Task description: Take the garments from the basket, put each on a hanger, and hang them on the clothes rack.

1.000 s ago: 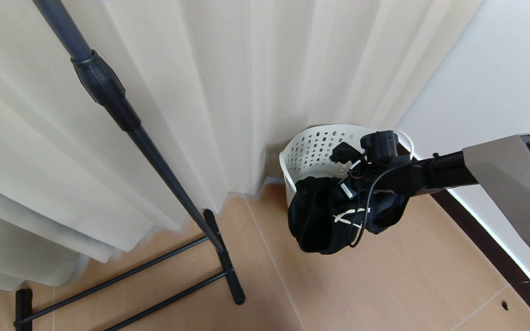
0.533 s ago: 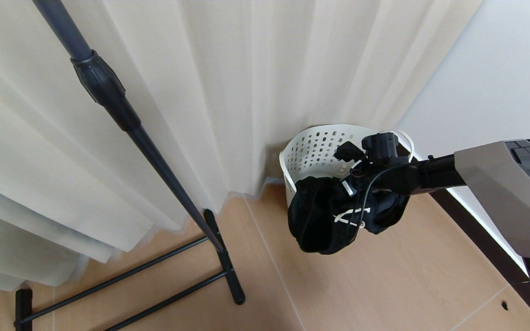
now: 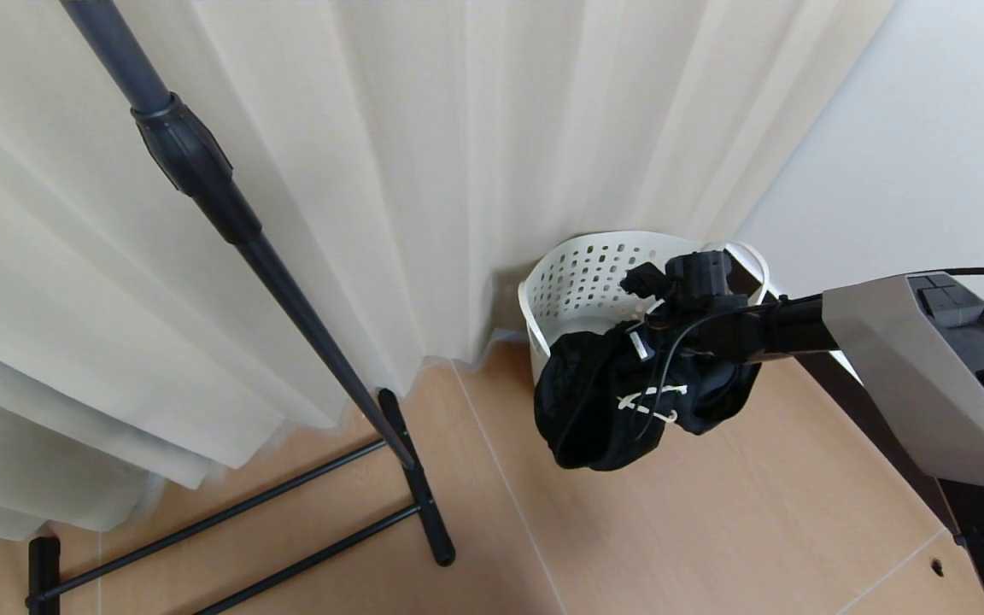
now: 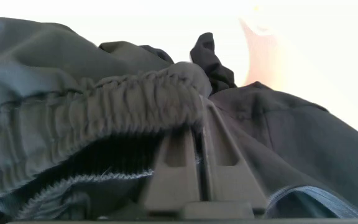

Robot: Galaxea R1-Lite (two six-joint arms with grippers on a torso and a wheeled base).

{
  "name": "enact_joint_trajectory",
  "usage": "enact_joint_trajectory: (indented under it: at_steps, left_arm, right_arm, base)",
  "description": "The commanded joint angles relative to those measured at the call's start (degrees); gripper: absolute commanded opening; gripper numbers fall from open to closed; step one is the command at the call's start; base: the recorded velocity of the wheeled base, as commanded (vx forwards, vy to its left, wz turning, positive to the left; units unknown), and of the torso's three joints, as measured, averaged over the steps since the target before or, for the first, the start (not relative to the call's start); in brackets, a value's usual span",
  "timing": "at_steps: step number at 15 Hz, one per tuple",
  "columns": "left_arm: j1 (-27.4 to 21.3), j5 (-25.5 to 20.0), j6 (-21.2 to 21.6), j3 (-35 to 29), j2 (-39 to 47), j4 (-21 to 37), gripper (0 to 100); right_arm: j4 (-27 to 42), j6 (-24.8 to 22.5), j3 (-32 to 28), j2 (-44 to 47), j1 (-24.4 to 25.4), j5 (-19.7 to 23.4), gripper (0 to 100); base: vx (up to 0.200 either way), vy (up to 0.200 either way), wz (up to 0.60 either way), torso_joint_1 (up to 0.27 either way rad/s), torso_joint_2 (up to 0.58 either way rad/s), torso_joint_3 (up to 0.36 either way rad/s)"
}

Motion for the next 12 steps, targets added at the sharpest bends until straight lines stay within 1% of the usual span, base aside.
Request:
enact_joint_trajectory:
  at_steps: [1,2,4,5,6,7,8,9,10,11,12]
  left_arm:
    - [0.02,0.04,-0.02,0.01,-0.02,-0.01,100]
    - [0.02,0.04,-0.02,0.01,-0.02,-0.01,100]
    - [0.02,0.12,-0.02,0.09,-0.02,-0.01,100]
    - [0.02,0.12,-0.11,0.09,-0.02,-0.01,100]
    - [0.02,0.12,-0.11,0.09,-0.02,-0.01,100]
    - [0.11,0.12,-0.19,0.09,-0.02,-0.01,100]
    - [0.11,0.12,-0.19,0.09,-0.02,-0.01,100]
    - [0.02,-0.05,-0.02,0.01,-0.02,-0.01,100]
    - [0.02,-0.14,-0.02,0.01,-0.02,-0.01,100]
    - [0.11,-0.32,0.07,0.01,-0.02,-0.01,100]
    - [0.11,-0.32,0.07,0.01,-0.02,-0.01,100]
  right_arm:
    - [0.0,1.03,1.03,-0.84,0.12,-0.26,0]
    - [0.0,2.61,2.87,-3.12,0.47,-0.79,0]
    - [-0.52,6.65,11.31,-11.91,2.14,-1.05,0]
    - [-0.52,7.71,15.71,-16.39,3.2,-0.96,0]
    - [-0.61,8.41,18.43,-19.12,3.64,-0.96,0]
    - [-2.11,9.99,25.02,-25.62,5.31,-0.87,0]
    - [-5.45,11.49,31.7,-31.69,7.59,-0.96,0]
    - [-7.73,12.1,36.27,-36.26,8.91,-1.14,0]
    - [-8.61,12.19,38.64,-38.72,10.05,-1.05,0]
    - [-8.96,12.19,42.6,-44.43,12.69,-1.14,0]
    - [-8.96,12.19,42.6,-44.43,12.69,-1.14,0]
  base:
    - [0.0,0.0,0.0,0.0,0.0,0.0]
    - [0.0,0.0,0.0,0.0,0.0,0.0]
    - [0.0,0.0,0.0,0.0,0.0,0.0]
    - [0.0,0.0,0.0,0.0,0.0,0.0]
    - [0.0,0.0,0.0,0.0,0.0,0.0]
    - [0.0,0.0,0.0,0.0,0.0,0.0]
    - [0.0,0.0,0.0,0.0,0.0,0.0]
    - [0.0,0.0,0.0,0.0,0.0,0.0]
    - [0.0,0.0,0.0,0.0,0.0,0.0]
    - [0.0,0.0,0.0,0.0,0.0,0.0]
    - [0.0,0.0,0.0,0.0,0.0,0.0]
